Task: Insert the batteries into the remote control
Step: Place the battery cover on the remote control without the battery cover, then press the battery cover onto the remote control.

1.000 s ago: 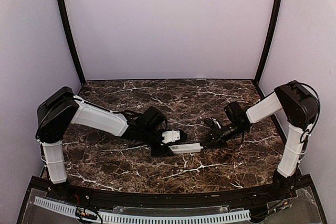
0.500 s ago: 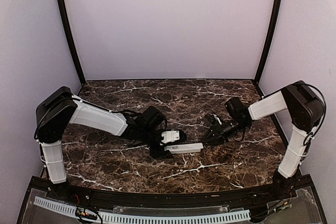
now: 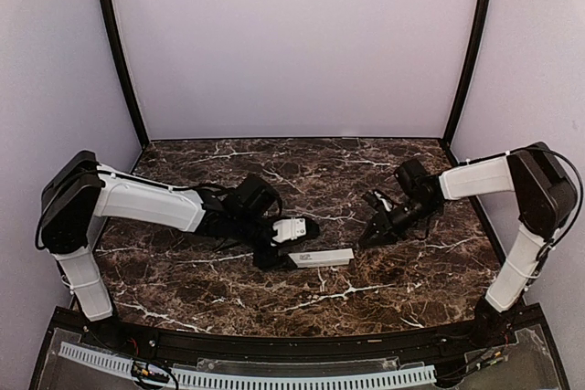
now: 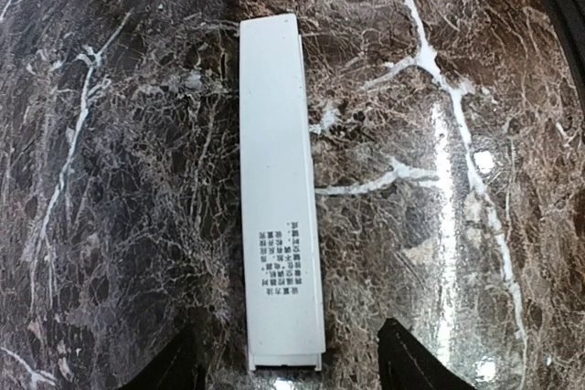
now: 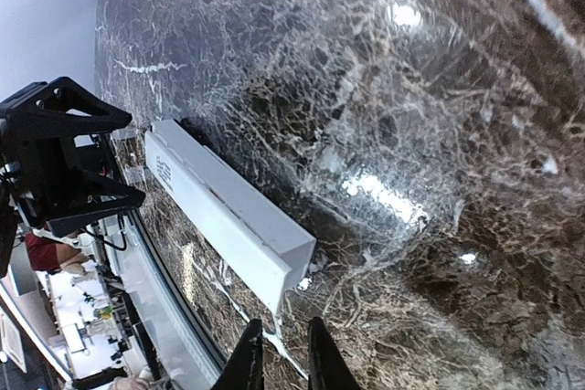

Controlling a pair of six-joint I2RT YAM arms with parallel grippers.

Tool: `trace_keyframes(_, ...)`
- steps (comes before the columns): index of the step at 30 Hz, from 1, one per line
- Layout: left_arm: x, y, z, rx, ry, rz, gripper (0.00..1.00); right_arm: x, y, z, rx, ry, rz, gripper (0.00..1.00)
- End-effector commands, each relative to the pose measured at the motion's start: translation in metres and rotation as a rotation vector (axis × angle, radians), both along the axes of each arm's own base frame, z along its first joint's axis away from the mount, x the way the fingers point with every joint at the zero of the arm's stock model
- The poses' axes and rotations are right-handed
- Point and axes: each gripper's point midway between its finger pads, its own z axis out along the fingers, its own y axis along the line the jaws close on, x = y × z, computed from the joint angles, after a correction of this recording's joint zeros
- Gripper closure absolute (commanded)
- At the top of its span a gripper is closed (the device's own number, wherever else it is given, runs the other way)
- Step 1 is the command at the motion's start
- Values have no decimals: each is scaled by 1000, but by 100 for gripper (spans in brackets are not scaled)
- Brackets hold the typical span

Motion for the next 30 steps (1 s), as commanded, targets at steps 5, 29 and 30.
trace_keyframes(5, -14, 24, 36, -49, 8, 84, 57, 0, 41, 50, 40, -204, 80, 100)
trace_keyframes(29, -10, 23, 3, -5, 48, 118, 82, -19, 126, 0, 169, -79, 202, 100)
trace_keyframes(30, -10, 23, 3, -5, 48, 117, 82, -19, 126, -3, 165, -74, 199, 100)
